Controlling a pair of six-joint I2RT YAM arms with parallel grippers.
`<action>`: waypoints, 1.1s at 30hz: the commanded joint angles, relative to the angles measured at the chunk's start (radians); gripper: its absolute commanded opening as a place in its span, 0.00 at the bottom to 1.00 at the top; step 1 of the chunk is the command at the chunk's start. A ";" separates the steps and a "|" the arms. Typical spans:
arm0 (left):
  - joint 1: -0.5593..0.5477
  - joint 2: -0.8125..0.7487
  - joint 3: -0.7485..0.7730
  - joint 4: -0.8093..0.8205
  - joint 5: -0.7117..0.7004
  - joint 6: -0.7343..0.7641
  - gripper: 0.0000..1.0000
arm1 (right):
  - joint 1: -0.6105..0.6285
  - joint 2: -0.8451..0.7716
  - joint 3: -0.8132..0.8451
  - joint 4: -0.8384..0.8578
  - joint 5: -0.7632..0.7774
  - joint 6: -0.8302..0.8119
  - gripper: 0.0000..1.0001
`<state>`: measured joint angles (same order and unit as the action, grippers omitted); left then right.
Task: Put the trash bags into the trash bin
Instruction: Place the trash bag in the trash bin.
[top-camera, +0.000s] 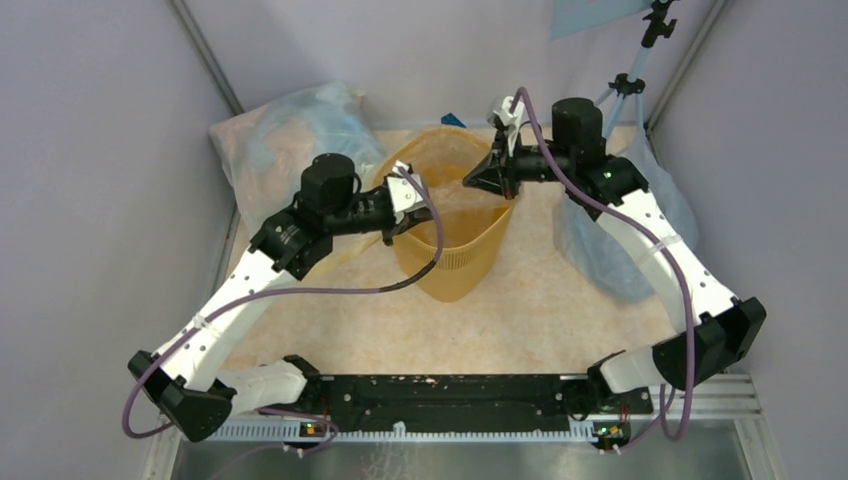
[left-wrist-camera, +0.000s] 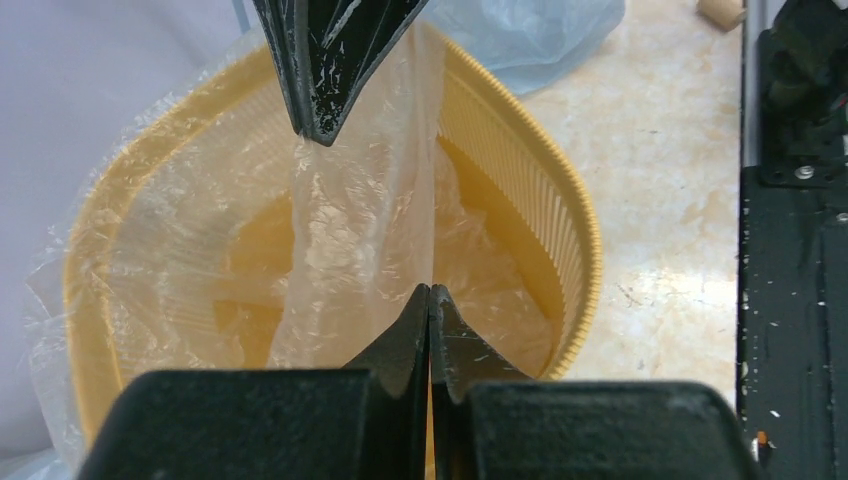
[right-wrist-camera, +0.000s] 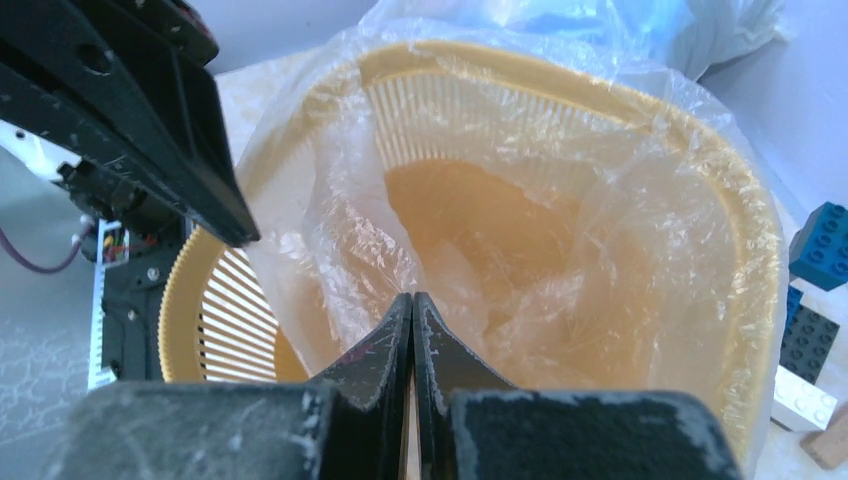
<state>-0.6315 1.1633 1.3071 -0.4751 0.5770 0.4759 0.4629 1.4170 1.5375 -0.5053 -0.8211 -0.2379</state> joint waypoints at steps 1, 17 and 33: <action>-0.006 -0.077 -0.005 0.009 0.095 -0.056 0.00 | 0.014 -0.063 -0.023 0.084 0.019 0.041 0.00; -0.006 -0.182 -0.158 0.106 0.160 -0.154 0.00 | 0.014 -0.112 -0.110 0.107 0.093 0.081 0.34; -0.040 -0.068 -0.043 0.093 -0.102 -0.024 0.53 | -0.006 -0.204 -0.097 0.113 0.326 0.213 0.59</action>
<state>-0.6483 1.0489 1.2190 -0.3637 0.5186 0.3824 0.4648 1.2255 1.4117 -0.4118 -0.5922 -0.0967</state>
